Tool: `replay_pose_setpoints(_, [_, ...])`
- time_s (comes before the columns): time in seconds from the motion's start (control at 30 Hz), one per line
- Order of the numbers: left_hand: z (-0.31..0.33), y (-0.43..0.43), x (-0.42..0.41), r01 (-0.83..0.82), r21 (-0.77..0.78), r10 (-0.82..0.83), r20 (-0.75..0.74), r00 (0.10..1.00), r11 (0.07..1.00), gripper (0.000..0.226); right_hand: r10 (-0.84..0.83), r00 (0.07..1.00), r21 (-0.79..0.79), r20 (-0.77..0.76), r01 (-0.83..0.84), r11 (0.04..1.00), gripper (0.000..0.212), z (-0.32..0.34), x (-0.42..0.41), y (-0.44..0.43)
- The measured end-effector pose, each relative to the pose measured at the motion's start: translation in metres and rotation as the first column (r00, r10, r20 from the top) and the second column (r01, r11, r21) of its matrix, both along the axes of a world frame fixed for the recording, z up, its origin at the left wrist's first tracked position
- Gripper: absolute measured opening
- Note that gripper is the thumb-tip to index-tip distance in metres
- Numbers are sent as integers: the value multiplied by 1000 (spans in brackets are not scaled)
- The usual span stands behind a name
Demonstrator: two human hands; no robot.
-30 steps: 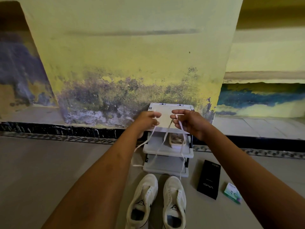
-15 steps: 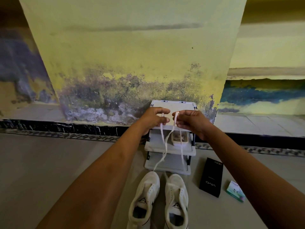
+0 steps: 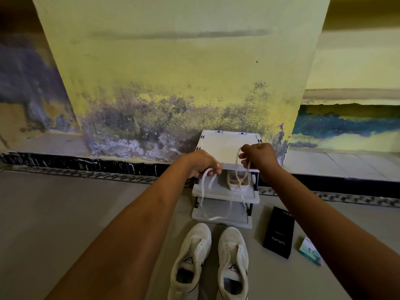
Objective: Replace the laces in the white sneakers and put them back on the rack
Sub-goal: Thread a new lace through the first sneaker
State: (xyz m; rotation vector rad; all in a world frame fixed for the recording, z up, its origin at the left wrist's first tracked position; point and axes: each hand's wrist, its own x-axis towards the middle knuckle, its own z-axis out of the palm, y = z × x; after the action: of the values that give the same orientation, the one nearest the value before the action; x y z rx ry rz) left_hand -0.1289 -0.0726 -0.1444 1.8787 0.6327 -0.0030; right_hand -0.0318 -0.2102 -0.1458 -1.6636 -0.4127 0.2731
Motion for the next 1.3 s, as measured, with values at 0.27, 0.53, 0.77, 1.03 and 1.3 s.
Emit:
replay_pose_setpoints(0.27, [4,-5,4,-31,-287,61,98,993,957,27,95,965,228,-244,-38,973,18,6,-6,4])
replay_pose_setpoints(0.53, [3,-8,8,-103,-548,188,101,977,830,24,434,894,40,-110,-432,901,23,7,-16,-1])
replay_pose_setpoints(0.77, [14,-8,11,-152,-630,329,173,929,762,18,587,795,-185,-154,-607,773,24,-6,-18,1])
replay_pose_setpoints(1.03, [17,1,6,-214,-538,462,381,801,815,18,603,752,-253,-265,-658,709,33,-17,-13,2])
replay_pose_setpoints(1.3, [21,-1,-6,31,23,-37,322,946,999,10,510,669,219,-540,-474,853,70,-7,-11,15])
